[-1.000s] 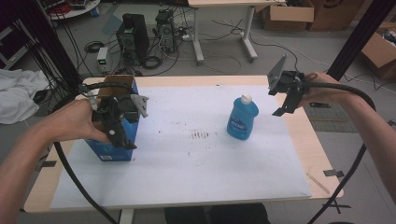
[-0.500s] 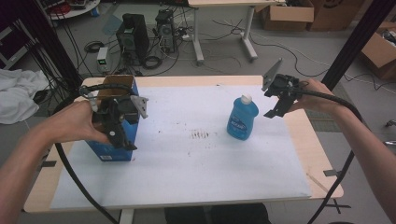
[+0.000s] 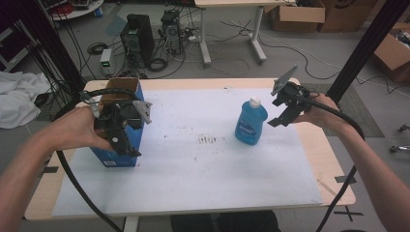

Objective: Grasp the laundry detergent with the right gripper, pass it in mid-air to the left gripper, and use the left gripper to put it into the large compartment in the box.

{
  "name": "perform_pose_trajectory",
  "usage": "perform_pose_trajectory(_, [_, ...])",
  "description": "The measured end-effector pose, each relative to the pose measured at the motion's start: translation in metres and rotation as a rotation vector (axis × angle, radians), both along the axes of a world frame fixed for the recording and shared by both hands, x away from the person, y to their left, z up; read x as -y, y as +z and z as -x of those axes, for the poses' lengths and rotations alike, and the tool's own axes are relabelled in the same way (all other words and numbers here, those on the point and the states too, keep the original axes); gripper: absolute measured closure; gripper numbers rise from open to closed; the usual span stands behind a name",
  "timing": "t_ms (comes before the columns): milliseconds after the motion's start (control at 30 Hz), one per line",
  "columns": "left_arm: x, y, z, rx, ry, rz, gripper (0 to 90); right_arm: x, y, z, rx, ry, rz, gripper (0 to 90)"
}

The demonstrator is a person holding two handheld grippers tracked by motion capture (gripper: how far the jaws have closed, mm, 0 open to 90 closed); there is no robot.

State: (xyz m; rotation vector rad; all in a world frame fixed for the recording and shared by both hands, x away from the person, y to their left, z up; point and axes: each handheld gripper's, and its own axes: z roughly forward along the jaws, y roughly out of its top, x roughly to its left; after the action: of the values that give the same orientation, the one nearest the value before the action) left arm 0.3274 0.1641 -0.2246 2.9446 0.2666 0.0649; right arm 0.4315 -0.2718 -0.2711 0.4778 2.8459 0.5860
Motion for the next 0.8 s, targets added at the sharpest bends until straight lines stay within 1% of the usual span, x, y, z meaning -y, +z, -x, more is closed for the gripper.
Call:
perform_pose_trajectory(33, [0.0,0.0,0.0,0.0,0.0,0.0,15.9,0.0,0.0,0.0,0.0,0.0,0.0,17.9])
perform_pose_trajectory(67, [0.0,0.0,0.0,0.003,-0.005,-0.004,15.9,-0.001,-0.003,0.0,-0.003,-0.026,-0.011,17.6])
perform_pose_trajectory(100, [0.0,0.0,0.0,0.002,-0.008,-0.005,15.9,-0.001,-0.003,0.0,-0.003,-0.026,-0.011,17.6])
perform_pose_trajectory(133, [0.0,0.0,0.0,0.002,-0.009,-0.008,15.9,-0.002,-0.007,0.001,0.004,-0.041,-0.015,18.5])
perform_pose_trajectory(167, [0.0,0.0,0.001,0.002,-0.001,0.001,15.9,-0.003,-0.009,0.002,0.011,-0.051,-0.012,18.3])
perform_pose_trajectory(200, [0.0,0.0,0.001,0.003,-0.009,-0.004,15.9,-0.003,-0.009,0.002,0.011,-0.051,-0.012,18.3])
perform_pose_trajectory(233, [0.0,-0.001,0.002,0.002,-0.003,0.0,15.9,-0.004,-0.01,0.002,0.015,-0.063,-0.015,18.3])
perform_pose_trajectory(267, [0.0,-0.001,0.002,0.001,0.001,0.001,15.9,-0.004,-0.012,0.002,0.013,-0.071,-0.024,18.4])
perform_pose_trajectory(300, [0.0,-0.001,0.002,0.001,0.001,0.001,15.9,-0.004,-0.015,0.003,0.026,-0.099,-0.046,18.5])
perform_pose_trajectory(333, [-0.001,-0.001,0.002,0.002,-0.008,-0.009,15.9,-0.004,-0.015,0.003,0.026,-0.099,-0.046,18.5])
perform_pose_trajectory(367, [-0.001,-0.002,0.002,0.003,-0.005,-0.006,15.9,-0.004,-0.016,0.003,0.031,-0.104,-0.058,18.3])
perform_pose_trajectory(400, [-0.001,-0.002,0.002,0.003,0.001,-0.003,15.9,-0.004,-0.019,0.003,0.039,-0.121,-0.086,18.5])
perform_pose_trajectory(433, [-0.001,-0.002,0.002,0.003,0.003,-0.002,15.9,-0.004,-0.019,0.003,0.039,-0.121,-0.086,18.5])
perform_pose_trajectory(467, [-0.001,-0.002,0.002,0.004,0.003,0.0,15.9,-0.004,-0.023,0.003,0.042,-0.138,-0.118,18.4])
perform_pose_trajectory(500, [-0.002,-0.003,0.002,0.003,0.003,-0.001,15.9,-0.004,-0.023,0.003,0.042,-0.138,-0.118,18.4])
perform_pose_trajectory(533, [-0.002,-0.002,0.001,0.002,-0.004,-0.01,15.9,-0.004,-0.027,0.003,0.046,-0.149,-0.142,18.6])
perform_pose_trajectory(567, [-0.002,-0.003,0.002,0.001,0.007,-0.003,15.9,-0.004,-0.027,0.003,0.046,-0.149,-0.142,18.6])
perform_pose_trajectory(633, [-0.002,-0.004,0.001,0.001,0.008,-0.004,15.9,-0.004,-0.031,0.003,0.048,-0.163,-0.156,18.2])
perform_pose_trajectory(667, [-0.002,-0.004,0.0,-0.001,0.001,-0.012,15.9,-0.005,-0.034,0.003,0.051,-0.167,-0.161,18.1])
perform_pose_trajectory(700, [-0.002,-0.004,0.0,0.0,-0.001,-0.011,15.9,-0.005,-0.036,0.003,0.049,-0.17,-0.165,17.9])
perform_pose_trajectory(733, [-0.001,-0.004,0.0,-0.001,0.008,-0.002,15.9,-0.006,-0.038,0.002,0.047,-0.174,-0.168,17.8])
perform_pose_trajectory(800, [-0.001,-0.005,-0.001,-0.002,0.006,-0.004,15.9,-0.006,-0.042,0.002,0.046,-0.185,-0.183,17.9])
